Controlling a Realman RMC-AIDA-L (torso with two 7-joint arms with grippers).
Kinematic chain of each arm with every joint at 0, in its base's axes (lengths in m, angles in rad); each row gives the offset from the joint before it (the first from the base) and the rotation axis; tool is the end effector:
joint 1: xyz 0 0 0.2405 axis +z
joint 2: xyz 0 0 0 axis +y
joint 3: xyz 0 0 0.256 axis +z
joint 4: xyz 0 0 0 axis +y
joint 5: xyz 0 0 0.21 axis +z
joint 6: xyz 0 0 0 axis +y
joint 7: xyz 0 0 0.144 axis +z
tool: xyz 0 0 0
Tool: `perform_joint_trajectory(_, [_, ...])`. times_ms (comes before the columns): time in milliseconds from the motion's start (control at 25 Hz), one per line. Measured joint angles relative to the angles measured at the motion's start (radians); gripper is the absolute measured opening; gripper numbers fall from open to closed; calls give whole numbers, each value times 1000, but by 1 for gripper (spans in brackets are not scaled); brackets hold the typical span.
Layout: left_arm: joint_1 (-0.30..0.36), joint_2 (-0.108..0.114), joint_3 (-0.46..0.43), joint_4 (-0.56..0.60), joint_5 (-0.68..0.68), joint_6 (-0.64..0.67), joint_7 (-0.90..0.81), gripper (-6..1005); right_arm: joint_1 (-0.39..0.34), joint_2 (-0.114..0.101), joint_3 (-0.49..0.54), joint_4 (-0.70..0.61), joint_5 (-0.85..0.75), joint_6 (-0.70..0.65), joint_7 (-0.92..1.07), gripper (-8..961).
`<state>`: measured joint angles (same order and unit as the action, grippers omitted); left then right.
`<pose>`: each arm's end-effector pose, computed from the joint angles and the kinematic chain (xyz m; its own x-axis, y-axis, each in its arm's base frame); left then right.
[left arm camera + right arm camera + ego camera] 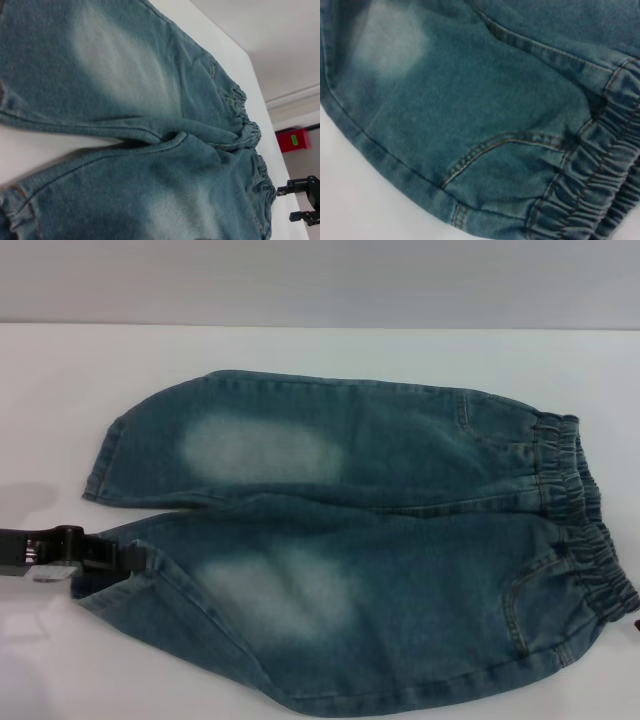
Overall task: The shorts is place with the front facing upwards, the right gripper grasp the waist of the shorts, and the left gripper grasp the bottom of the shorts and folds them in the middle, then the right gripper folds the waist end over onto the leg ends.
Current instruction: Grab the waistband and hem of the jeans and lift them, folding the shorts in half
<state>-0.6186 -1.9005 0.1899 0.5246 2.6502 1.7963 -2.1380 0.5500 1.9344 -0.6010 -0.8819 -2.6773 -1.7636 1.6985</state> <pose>-0.3200 0.3034 0.0591 0.1819 0.9545 0.2362 0.9560 -0.2279 0.1848 0.3332 0.3056 0.0867 0.7540 -0.6483 0.1055 -0.6224 -0.7565 -0.2009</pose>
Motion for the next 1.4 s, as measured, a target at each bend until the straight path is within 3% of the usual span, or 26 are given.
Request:
perform_joint_trajectory(600, [1,-2,0,-2,-3,-2,-2,34,25,35,-39,0,-2,12,2,653])
perform_joint_trajectory(880, [0,-2,0,0,-3,0,0,33,25,35,-40,-6,-9,6,3,653])
perform_joint_trajectory(1120, [0,-2,1,3,-3,2,0,33,23,18,-40,-10,-24,2,19,653])
perform_joint_trajectory(1400, [-4,-2,3,-2,-3,3,3,33,27,22,-40,-5,-48,13,23,653])
